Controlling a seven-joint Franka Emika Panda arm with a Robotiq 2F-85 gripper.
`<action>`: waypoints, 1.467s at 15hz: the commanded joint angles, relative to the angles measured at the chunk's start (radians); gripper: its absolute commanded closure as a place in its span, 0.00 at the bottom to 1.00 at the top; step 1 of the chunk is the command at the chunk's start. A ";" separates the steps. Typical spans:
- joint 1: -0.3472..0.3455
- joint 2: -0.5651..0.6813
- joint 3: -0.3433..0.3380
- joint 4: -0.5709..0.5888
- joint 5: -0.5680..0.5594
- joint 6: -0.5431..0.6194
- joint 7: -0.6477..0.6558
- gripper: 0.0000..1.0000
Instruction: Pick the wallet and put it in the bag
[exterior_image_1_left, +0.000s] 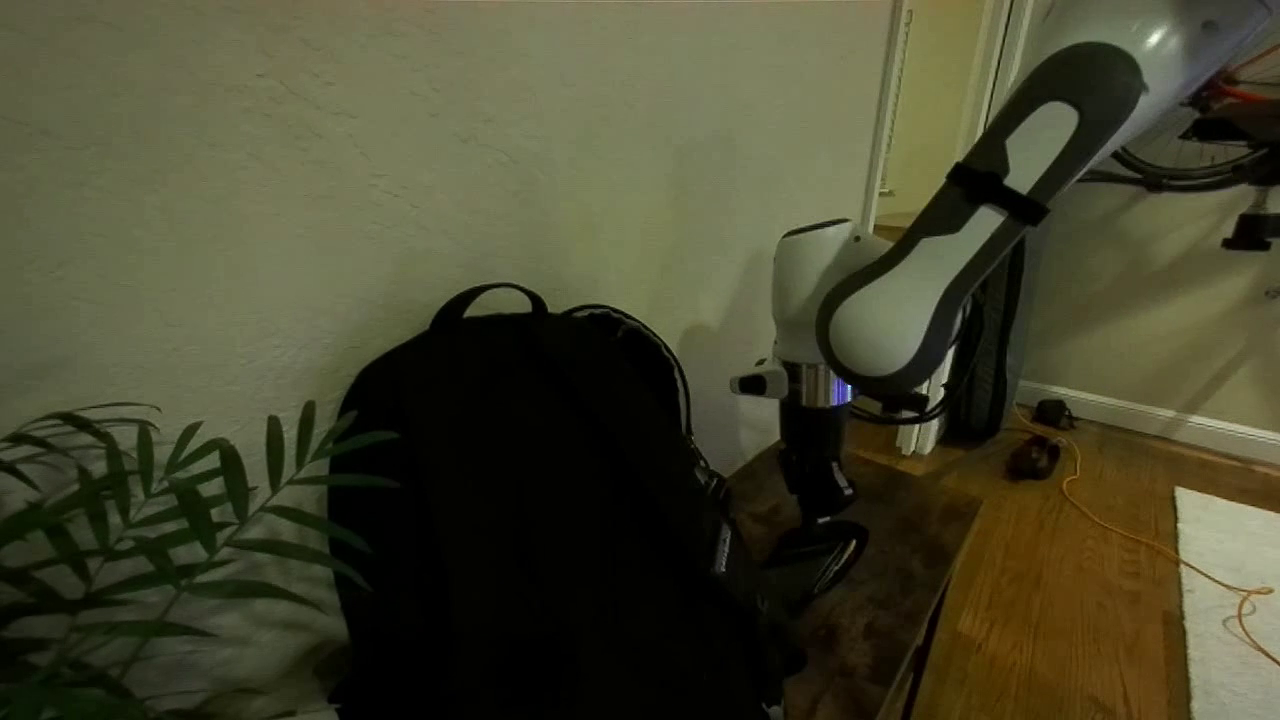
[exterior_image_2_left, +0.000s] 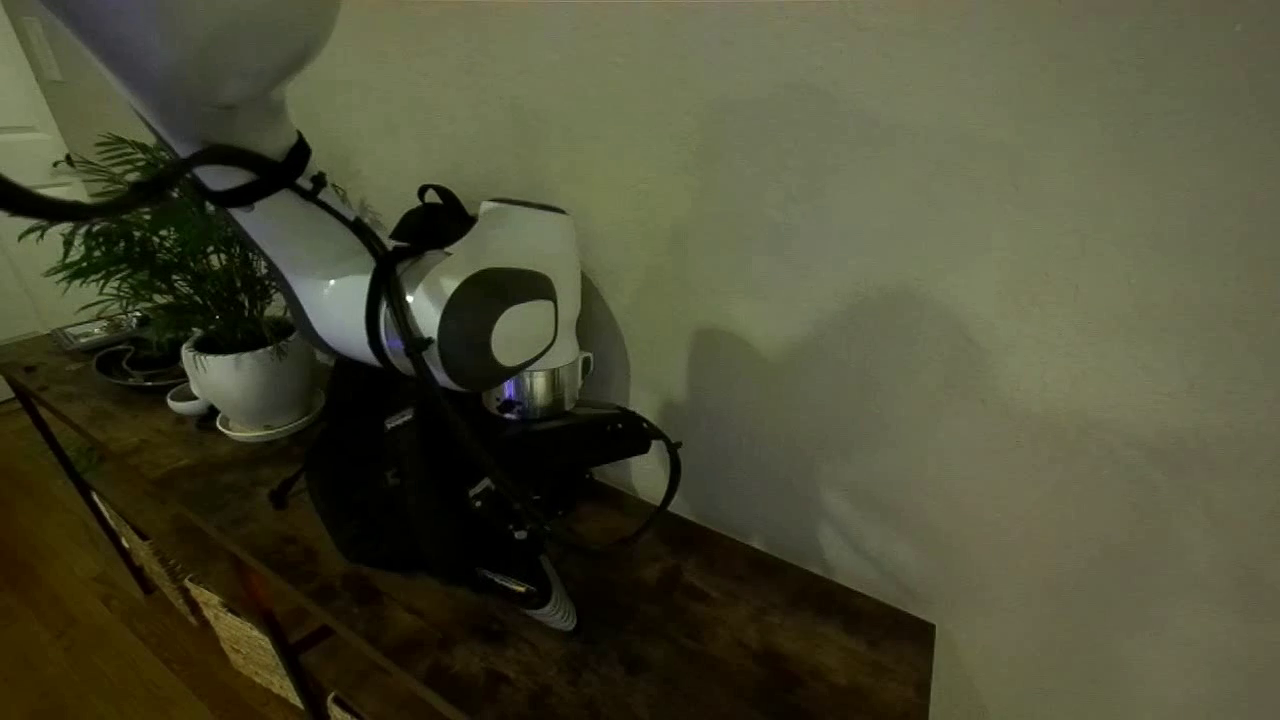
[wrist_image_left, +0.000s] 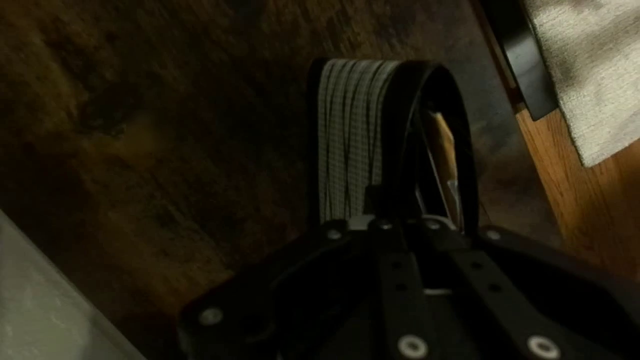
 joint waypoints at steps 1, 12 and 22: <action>-0.030 0.024 0.006 0.084 0.082 -0.075 -0.058 0.98; -0.041 0.183 -0.016 0.251 0.161 -0.185 -0.062 0.98; -0.043 0.075 -0.002 0.186 0.176 -0.159 -0.059 0.33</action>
